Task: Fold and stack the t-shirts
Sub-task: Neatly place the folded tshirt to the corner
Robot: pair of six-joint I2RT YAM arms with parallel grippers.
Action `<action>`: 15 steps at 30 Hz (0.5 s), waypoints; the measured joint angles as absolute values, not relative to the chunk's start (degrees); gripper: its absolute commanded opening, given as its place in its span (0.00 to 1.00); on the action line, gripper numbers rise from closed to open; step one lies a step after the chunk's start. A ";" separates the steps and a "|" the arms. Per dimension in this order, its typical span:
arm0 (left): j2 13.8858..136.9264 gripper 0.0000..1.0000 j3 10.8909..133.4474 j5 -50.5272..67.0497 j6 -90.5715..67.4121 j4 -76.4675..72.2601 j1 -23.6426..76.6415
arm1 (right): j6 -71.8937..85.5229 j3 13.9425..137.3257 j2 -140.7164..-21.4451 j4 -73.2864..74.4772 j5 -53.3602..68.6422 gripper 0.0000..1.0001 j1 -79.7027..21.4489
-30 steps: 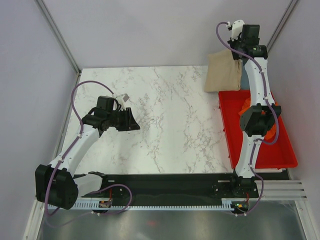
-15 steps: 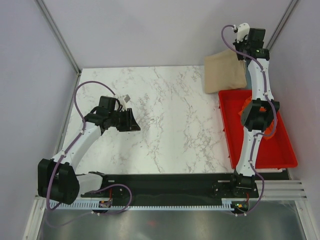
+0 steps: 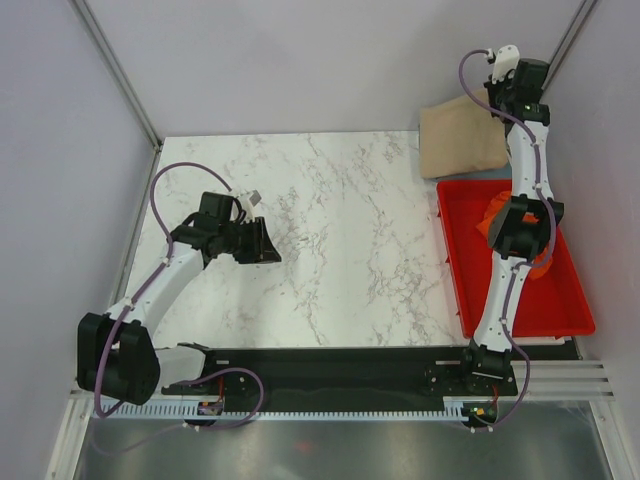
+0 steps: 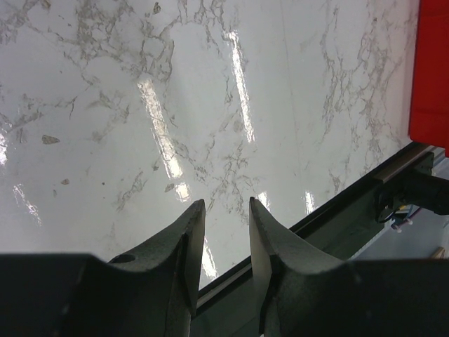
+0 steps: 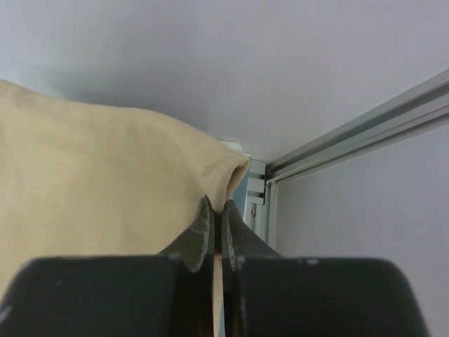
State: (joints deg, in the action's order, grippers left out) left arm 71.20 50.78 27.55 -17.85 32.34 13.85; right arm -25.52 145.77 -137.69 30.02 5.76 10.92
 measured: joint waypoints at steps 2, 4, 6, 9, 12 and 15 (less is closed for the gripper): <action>71.57 0.39 50.78 27.55 -17.85 32.36 13.85 | -25.32 146.02 -139.39 28.36 5.76 0.00 11.11; 71.77 0.39 50.78 27.55 -17.85 32.36 13.85 | -25.28 146.08 -140.92 26.94 5.72 0.02 11.16; 71.88 0.39 50.78 27.55 -17.85 32.32 13.85 | -25.15 146.08 -142.76 24.97 5.08 0.04 11.31; 72.05 0.40 50.78 27.57 -17.85 32.34 13.85 | -24.77 146.08 -144.97 21.61 4.16 0.08 11.33; 72.07 0.40 50.78 27.57 -17.85 32.36 13.85 | -23.88 146.06 -146.36 18.09 3.68 0.18 11.60; 72.07 0.40 50.78 27.55 -17.82 32.32 13.85 | -22.85 145.88 -146.89 15.14 2.92 0.31 11.79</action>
State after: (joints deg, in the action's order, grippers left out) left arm 72.07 50.78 27.55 -17.82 32.32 13.85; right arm -22.85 145.88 -146.89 15.14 2.92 11.79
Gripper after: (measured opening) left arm 0.393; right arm 0.257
